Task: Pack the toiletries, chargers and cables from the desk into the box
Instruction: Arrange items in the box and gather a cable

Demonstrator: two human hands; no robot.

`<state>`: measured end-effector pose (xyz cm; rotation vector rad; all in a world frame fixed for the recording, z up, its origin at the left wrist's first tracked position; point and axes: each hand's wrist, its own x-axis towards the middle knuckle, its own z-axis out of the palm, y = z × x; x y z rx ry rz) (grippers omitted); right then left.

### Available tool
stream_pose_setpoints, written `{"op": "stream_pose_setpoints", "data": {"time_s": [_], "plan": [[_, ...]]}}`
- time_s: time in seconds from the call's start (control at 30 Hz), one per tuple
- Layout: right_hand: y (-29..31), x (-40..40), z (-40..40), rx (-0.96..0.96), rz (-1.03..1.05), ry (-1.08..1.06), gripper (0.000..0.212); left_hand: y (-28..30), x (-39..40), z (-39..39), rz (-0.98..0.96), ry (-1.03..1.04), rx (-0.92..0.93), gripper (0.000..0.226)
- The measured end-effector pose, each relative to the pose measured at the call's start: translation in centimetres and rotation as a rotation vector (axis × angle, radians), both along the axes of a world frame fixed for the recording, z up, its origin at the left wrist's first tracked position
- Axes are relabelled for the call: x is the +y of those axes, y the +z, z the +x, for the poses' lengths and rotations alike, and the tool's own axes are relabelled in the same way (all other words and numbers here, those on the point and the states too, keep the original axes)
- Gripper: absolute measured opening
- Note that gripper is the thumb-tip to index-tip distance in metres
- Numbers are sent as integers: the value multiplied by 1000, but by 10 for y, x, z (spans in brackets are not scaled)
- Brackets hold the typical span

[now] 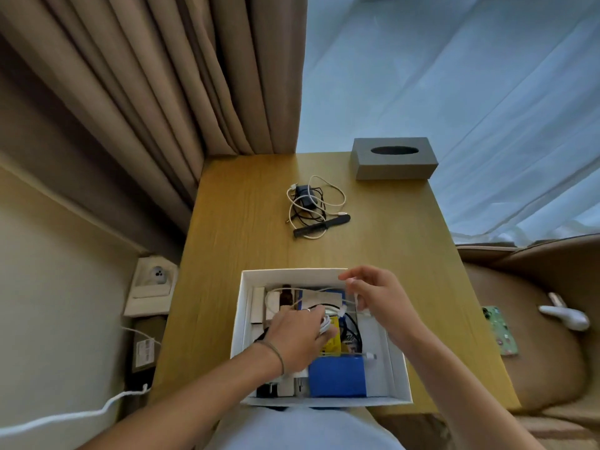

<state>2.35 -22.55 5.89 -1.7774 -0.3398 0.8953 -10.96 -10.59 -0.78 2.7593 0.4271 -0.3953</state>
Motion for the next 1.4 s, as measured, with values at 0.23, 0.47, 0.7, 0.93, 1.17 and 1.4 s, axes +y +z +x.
{"op": "stream_pose_setpoints", "data": {"time_s": [0.23, 0.47, 0.7, 0.93, 1.17, 1.4], "plan": [[-22, -18, 0, -12, -46, 45, 19, -36, -40, 6, 203, -144, -61, 66], [-34, -20, -1, -48, -70, 62, 20, -49, -52, 5, 172, -235, 59, 60], [-42, -19, 0, -94, -114, 116, 18, -29, -40, 3, 34, -141, 122, 82], [-33, -8, 26, -194, -48, 155, 21, 27, -8, 9, -170, 202, -197, 38], [-22, 29, 80, -275, -6, 120, 20, 55, 47, 72, -208, 358, -425, 16], [-42, 72, 137, -239, -25, 66, 23, 26, 93, 146, -157, 416, -281, 22]]}}
